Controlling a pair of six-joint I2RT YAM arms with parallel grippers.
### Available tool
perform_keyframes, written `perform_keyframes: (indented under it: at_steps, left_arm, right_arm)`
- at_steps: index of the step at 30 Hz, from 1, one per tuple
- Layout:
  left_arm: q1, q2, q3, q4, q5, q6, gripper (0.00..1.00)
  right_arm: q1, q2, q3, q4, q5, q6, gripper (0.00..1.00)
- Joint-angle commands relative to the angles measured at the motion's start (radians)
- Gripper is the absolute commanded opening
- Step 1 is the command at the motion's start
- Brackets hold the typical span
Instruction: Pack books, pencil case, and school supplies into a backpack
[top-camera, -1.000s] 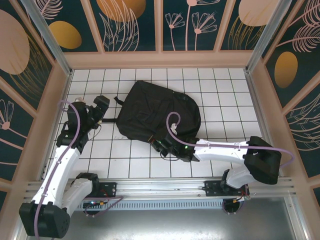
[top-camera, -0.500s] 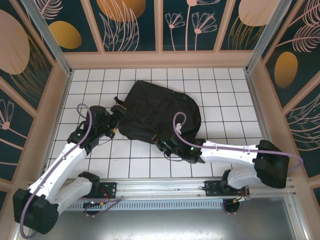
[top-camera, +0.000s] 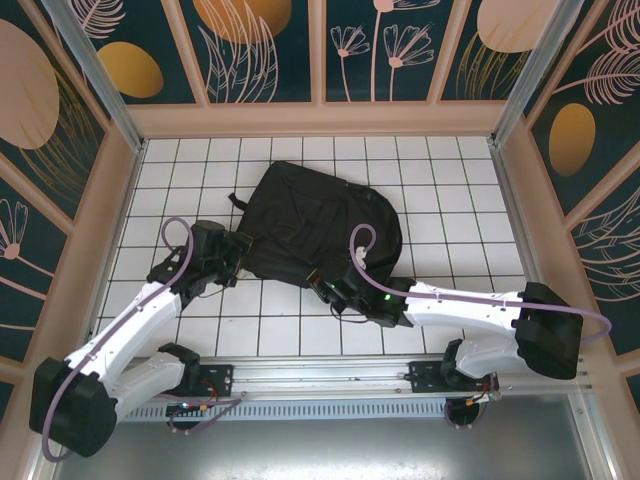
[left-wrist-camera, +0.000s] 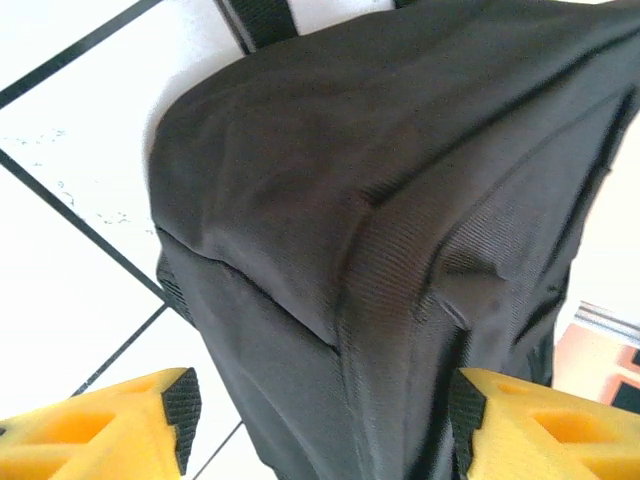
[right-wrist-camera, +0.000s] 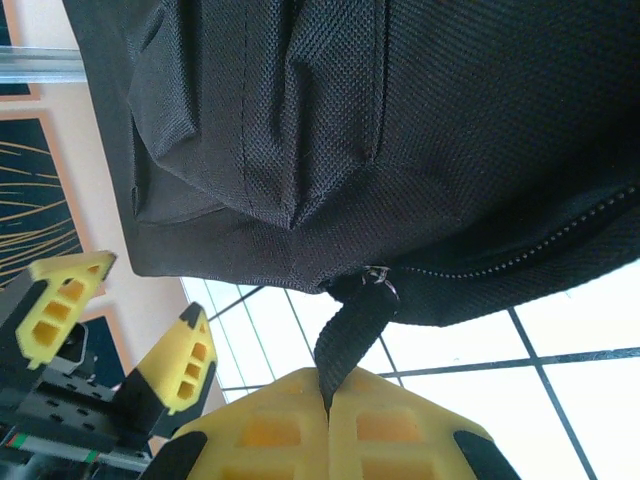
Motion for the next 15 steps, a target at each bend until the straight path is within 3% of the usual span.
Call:
perform_keyframes:
  at_steps: [1,5,15]
  left_arm:
    - [-0.005,0.046,0.019,0.015,-0.004,-0.025,0.67]
    - [-0.005,0.085,0.027,0.053,-0.018,-0.038,0.61]
    - [-0.005,0.109,0.029,0.097,-0.051,-0.034,0.08]
  right_arm:
    - [-0.008,-0.027,0.000,-0.014,0.026,-0.005,0.00]
    - [-0.018,-0.033,-0.002,-0.018,0.016,-0.019,0.00]
    - [-0.024,-0.084,-0.019,-0.049,0.012,-0.040,0.00]
